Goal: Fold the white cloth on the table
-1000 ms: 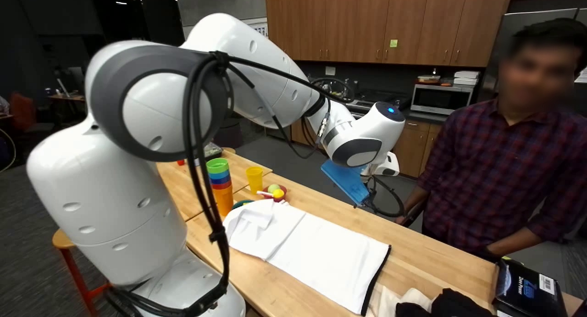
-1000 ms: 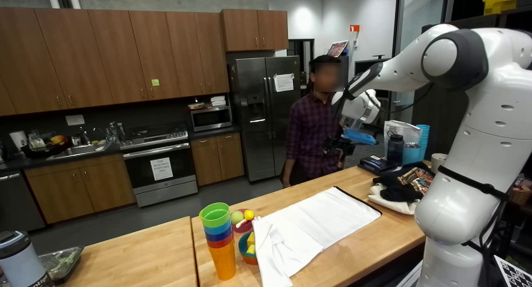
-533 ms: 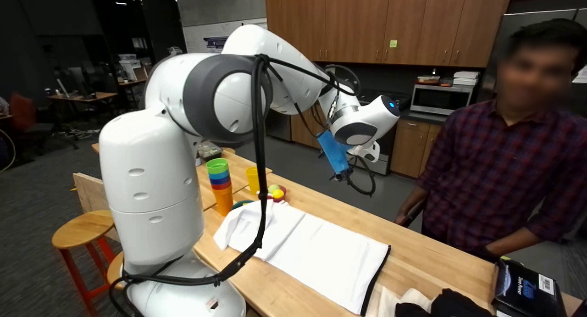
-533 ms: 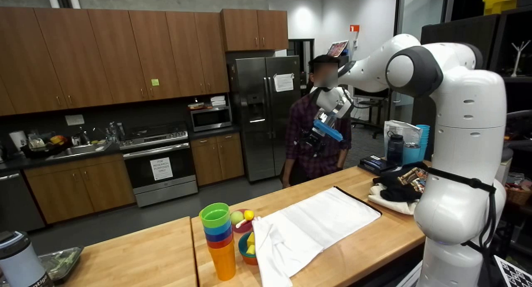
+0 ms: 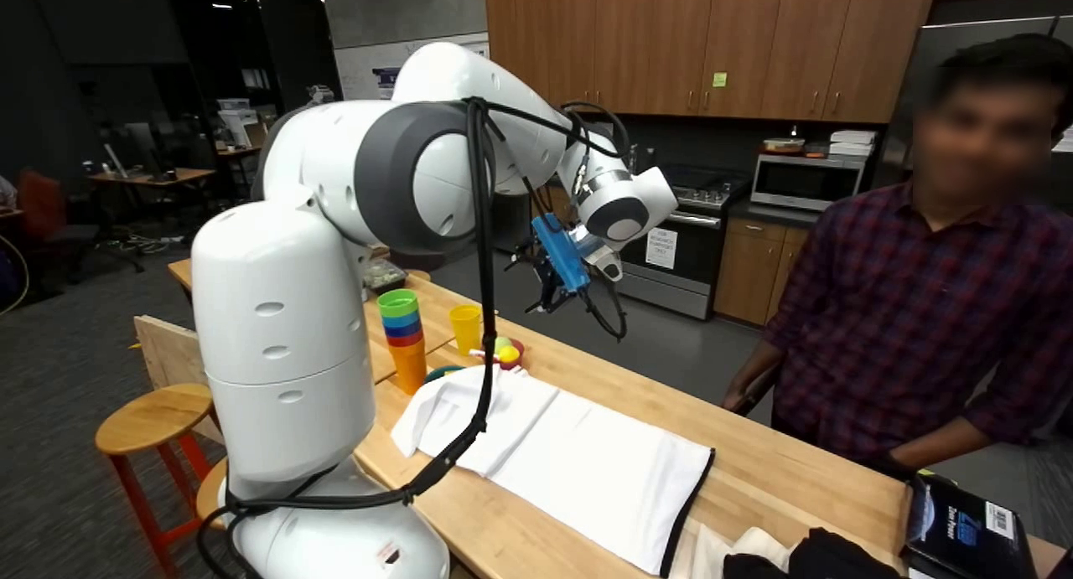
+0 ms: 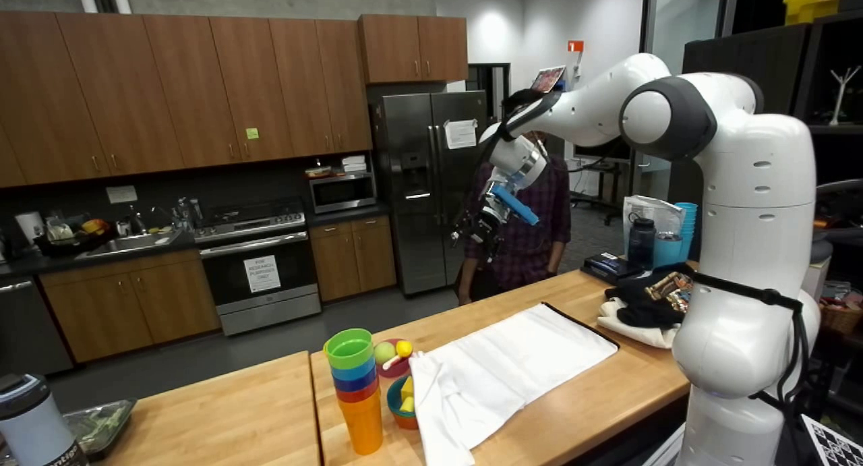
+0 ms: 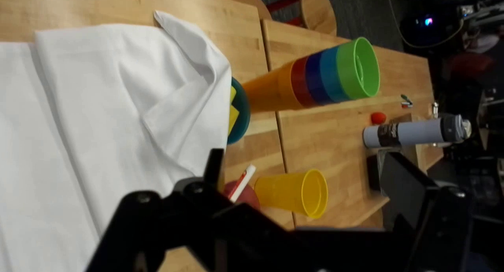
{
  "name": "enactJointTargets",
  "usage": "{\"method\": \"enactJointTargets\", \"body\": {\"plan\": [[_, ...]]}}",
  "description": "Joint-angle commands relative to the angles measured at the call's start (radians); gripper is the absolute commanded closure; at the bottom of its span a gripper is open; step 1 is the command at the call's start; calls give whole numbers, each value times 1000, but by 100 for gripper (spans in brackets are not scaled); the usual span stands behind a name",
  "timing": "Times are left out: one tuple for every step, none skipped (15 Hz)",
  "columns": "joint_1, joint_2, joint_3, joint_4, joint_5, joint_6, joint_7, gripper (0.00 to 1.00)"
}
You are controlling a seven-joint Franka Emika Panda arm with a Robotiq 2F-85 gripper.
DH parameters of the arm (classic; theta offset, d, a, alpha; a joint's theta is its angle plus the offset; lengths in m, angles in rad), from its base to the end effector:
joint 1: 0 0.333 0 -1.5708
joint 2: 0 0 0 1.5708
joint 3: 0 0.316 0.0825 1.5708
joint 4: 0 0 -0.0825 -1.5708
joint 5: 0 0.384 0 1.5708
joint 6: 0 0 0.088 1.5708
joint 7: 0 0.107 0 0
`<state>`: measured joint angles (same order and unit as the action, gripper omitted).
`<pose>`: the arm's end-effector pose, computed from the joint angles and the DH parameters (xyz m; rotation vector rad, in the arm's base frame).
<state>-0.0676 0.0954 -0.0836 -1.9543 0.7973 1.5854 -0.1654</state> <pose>0.5418 -0.0051 0.4287 -2.2728 0.2251 0.3796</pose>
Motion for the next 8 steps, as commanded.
{"method": "enactJointTargets", "body": {"plan": [[12, -76, 17, -144, -132, 1, -60, 0], [4, -13, 17, -51, -68, -11, -21, 0], [7, -20, 20, -83, -100, -10, -39, 0], [9, -26, 21, -105, -113, -9, -50, 0], [9, -30, 21, -117, -116, -8, -57, 0], [9, -34, 21, -122, -118, -8, -59, 0], [8, -37, 20, -123, -119, -8, -59, 0], [8, -39, 19, -123, -119, -8, -59, 0]]}}
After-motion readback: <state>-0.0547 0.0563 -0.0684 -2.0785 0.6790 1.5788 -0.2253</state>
